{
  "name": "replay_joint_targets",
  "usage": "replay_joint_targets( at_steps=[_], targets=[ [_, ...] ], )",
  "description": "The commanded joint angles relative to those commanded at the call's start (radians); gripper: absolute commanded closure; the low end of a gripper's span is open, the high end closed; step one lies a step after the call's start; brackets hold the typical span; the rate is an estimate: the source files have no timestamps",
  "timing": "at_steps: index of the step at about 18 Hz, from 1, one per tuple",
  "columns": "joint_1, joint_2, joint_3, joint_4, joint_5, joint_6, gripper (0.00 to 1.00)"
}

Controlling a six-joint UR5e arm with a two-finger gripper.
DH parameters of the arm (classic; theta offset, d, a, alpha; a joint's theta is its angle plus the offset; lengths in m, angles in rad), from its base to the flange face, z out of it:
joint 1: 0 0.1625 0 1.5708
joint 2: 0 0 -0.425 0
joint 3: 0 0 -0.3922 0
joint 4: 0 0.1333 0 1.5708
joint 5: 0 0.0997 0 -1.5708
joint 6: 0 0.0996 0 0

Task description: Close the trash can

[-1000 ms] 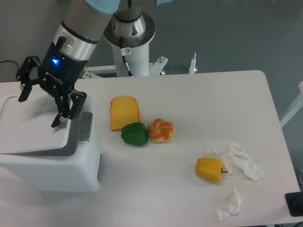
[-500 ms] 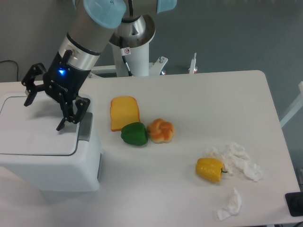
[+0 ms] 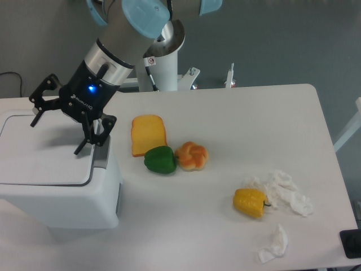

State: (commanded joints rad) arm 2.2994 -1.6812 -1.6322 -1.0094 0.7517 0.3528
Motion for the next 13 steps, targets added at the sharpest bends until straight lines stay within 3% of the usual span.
replay_joint_targets(
  at_steps=[13],
  targets=[
    [0.003,-0.021,0.008,0.003,0.000,0.012,0.00]
  ],
)
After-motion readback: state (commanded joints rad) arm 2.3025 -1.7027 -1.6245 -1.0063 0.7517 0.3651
